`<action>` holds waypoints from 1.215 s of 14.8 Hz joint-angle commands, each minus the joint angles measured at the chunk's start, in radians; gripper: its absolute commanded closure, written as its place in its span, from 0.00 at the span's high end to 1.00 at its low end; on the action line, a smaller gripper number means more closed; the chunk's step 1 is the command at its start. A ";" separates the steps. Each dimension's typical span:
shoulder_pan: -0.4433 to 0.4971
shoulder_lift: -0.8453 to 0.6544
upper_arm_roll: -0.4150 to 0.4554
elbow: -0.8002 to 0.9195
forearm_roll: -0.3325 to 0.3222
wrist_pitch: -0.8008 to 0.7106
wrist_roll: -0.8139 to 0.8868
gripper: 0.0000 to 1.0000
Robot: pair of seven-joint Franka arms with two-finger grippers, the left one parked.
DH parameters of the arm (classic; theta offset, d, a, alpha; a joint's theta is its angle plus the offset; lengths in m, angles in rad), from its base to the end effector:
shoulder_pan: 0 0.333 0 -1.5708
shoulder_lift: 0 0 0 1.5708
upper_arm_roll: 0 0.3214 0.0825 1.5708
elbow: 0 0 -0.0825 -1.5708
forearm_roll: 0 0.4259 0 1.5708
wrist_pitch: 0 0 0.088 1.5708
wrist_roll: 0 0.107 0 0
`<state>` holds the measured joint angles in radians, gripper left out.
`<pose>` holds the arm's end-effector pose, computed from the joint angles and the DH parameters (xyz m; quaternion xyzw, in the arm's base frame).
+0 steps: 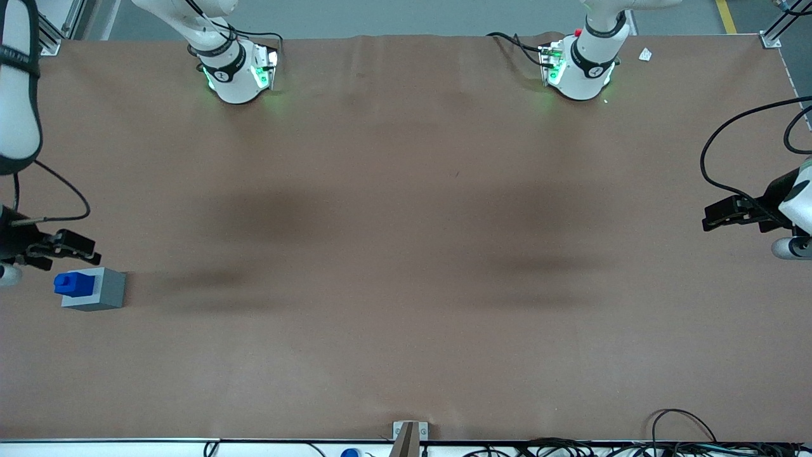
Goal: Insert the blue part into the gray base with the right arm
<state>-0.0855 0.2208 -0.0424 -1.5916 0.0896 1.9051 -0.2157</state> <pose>0.6773 -0.0782 0.5087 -0.9977 -0.0318 -0.0523 0.0298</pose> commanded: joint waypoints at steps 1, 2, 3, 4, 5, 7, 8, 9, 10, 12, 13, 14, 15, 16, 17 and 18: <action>0.036 -0.112 -0.007 -0.088 -0.007 -0.030 0.078 1.00; 0.044 -0.129 -0.007 -0.094 -0.010 -0.050 0.082 1.00; 0.047 -0.155 -0.007 -0.111 -0.014 -0.055 0.084 1.00; 0.047 -0.179 -0.007 -0.117 -0.027 -0.066 0.082 1.00; 0.047 -0.204 -0.007 -0.120 -0.036 -0.099 0.088 1.00; 0.046 -0.245 -0.005 -0.120 -0.037 -0.150 0.111 1.00; 0.046 -0.251 -0.007 -0.116 -0.037 -0.158 0.111 1.00; 0.046 -0.258 -0.007 -0.113 -0.037 -0.178 0.119 1.00; 0.046 -0.265 -0.005 -0.110 -0.037 -0.198 0.130 1.00; 0.049 -0.262 -0.004 -0.068 -0.039 -0.237 0.130 1.00; 0.052 -0.258 -0.004 -0.044 -0.048 -0.276 0.131 1.00; 0.055 -0.256 -0.004 -0.025 -0.071 -0.302 0.150 1.00; 0.061 -0.256 -0.002 -0.010 -0.089 -0.310 0.177 1.00; 0.070 -0.255 -0.004 -0.002 -0.093 -0.310 0.200 1.00; 0.073 -0.255 -0.004 -0.001 -0.093 -0.308 0.205 1.00; 0.073 -0.255 -0.004 0.001 -0.091 -0.308 0.205 1.00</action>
<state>-0.0279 -0.0256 -0.0441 -1.5977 0.0175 1.6100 -0.0450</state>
